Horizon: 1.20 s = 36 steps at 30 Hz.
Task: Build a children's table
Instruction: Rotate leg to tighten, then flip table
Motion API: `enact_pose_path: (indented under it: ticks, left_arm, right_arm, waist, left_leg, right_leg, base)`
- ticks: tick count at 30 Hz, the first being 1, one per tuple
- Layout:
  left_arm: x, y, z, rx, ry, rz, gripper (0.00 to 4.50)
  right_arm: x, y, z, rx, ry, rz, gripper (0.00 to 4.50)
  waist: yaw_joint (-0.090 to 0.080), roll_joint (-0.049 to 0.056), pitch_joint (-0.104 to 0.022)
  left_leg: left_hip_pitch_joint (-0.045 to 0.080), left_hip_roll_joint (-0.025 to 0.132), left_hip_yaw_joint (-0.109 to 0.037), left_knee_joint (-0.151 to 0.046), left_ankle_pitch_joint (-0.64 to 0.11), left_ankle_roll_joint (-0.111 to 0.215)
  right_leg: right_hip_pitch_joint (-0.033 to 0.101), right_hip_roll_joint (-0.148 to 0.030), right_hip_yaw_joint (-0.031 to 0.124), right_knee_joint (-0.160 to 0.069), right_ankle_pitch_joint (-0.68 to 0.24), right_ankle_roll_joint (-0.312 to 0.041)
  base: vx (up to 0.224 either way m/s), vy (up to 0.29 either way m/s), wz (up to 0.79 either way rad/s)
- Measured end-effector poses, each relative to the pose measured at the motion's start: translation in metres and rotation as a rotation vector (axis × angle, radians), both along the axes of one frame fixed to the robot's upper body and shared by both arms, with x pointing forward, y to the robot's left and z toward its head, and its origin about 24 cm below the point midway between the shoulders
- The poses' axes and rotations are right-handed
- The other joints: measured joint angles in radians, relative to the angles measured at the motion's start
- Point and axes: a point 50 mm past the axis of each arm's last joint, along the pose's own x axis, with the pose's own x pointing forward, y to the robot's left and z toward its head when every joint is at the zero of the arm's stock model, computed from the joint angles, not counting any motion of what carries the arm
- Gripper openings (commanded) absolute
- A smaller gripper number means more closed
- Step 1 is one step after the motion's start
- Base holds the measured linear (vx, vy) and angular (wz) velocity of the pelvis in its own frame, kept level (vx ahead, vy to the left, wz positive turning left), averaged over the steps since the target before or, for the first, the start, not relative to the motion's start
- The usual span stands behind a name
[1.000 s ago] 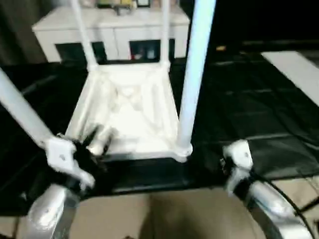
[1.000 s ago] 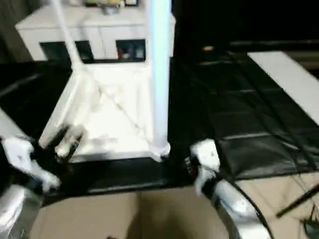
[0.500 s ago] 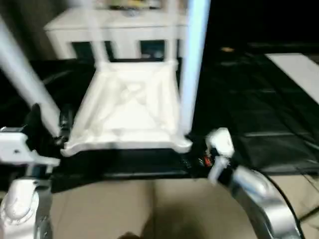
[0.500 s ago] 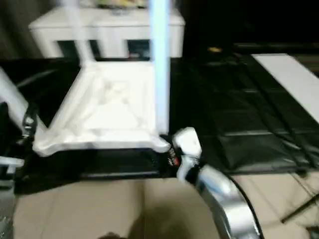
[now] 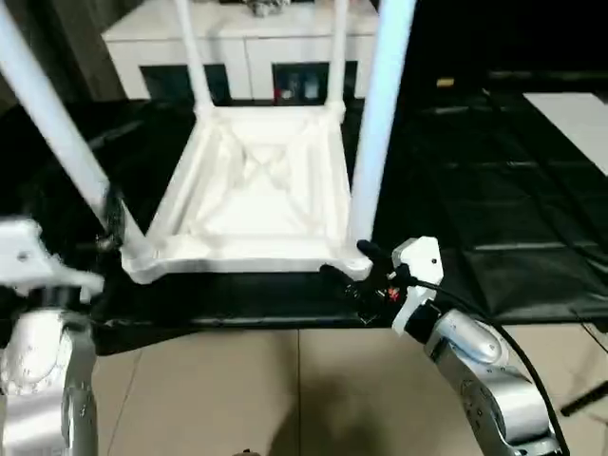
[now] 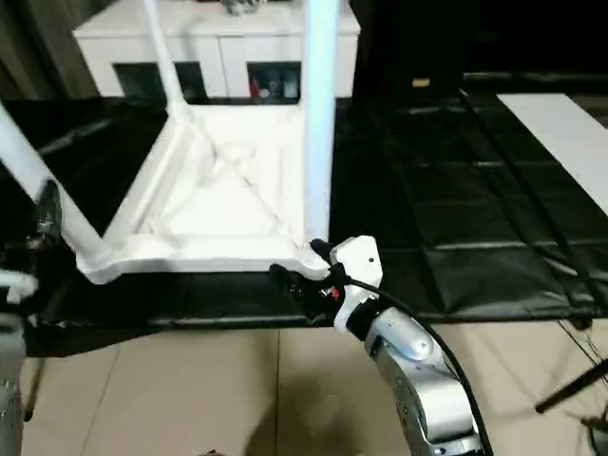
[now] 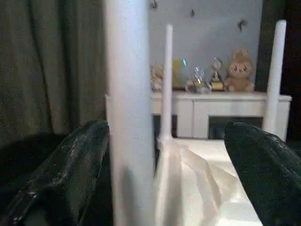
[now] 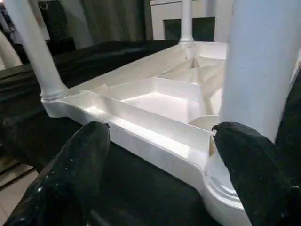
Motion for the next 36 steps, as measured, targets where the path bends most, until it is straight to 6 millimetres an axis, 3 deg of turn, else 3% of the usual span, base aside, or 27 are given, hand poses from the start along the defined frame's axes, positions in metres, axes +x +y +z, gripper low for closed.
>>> enact_pose_path:
  ticks: [6, 9, 15, 19, 30, 36]
  left_arm:
    - [0.035, 0.014, 0.001, -0.012, 0.097, 0.066, 4.44]
    - [0.042, 0.019, 0.0, -0.04, 0.119, 0.104, 4.1]
    - [0.045, 0.018, 0.003, -0.118, 0.144, 0.111, 3.62]
    - [0.042, 0.012, -0.003, -0.172, 0.195, 0.09, 3.21]
    - [0.041, 0.007, -0.01, -0.262, 0.264, 0.075, 2.2]
    - [0.042, 0.006, -0.01, -0.305, 0.262, 0.046, 1.94]
  right_arm:
    - [0.004, 0.007, 0.001, 0.006, -0.01, -0.022, 3.9]
    - [0.006, 0.012, 0.005, 0.013, -0.022, -0.001, 3.9]
    - [0.002, 0.018, 0.002, -0.002, 0.008, 0.102, 3.9]
    - [0.001, 0.021, 0.001, -0.007, 0.019, 0.167, 3.9]
    - [0.006, 0.019, 0.001, -0.027, 0.018, 0.206, 3.9]
    - [0.012, 0.018, 0.004, -0.03, 0.005, 0.21, 3.9]
  waist:
    - [0.001, -0.001, -0.007]
    - [-0.002, 0.008, -0.013]
    - [0.001, 0.021, -0.022]
    - [0.004, 0.028, -0.026]
    - [0.004, 0.027, -0.027]
    - [0.008, 0.027, -0.028]
  left_leg:
    - [-0.014, 0.005, -0.001, -0.002, 0.033, -0.01]
    - [-0.031, 0.01, -0.002, -0.003, 0.038, -0.015]
    - [-0.048, 0.018, -0.005, -0.001, 0.043, -0.008]
    - [-0.051, 0.023, -0.003, 0.005, 0.042, -0.01]
    - [-0.052, 0.033, 0.005, 0.005, 0.044, -0.016]
    - [-0.053, 0.035, 0.006, 0.005, 0.047, -0.014]
  right_leg:
    - [-0.019, 0.001, 0.0, 0.02, 0.033, 0.007]
    - [-0.033, 0.007, -0.001, 0.02, 0.038, 0.0]
    - [-0.045, 0.012, -0.009, 0.02, 0.035, -0.004]
    - [-0.044, 0.011, -0.015, 0.02, 0.035, -0.005]
    - [-0.037, 0.011, -0.018, 0.02, 0.035, -0.004]
    - [-0.036, 0.011, -0.018, 0.02, 0.034, -0.003]
  base:
    - [0.0, 0.0, 0.0]
    - [0.037, -0.02, 0.04]
    - [0.0, 0.0, 0.0]
    - [0.0, 0.0, 0.0]
    - [0.0, 0.0, 0.0]
    - [0.0, 0.0, 0.0]
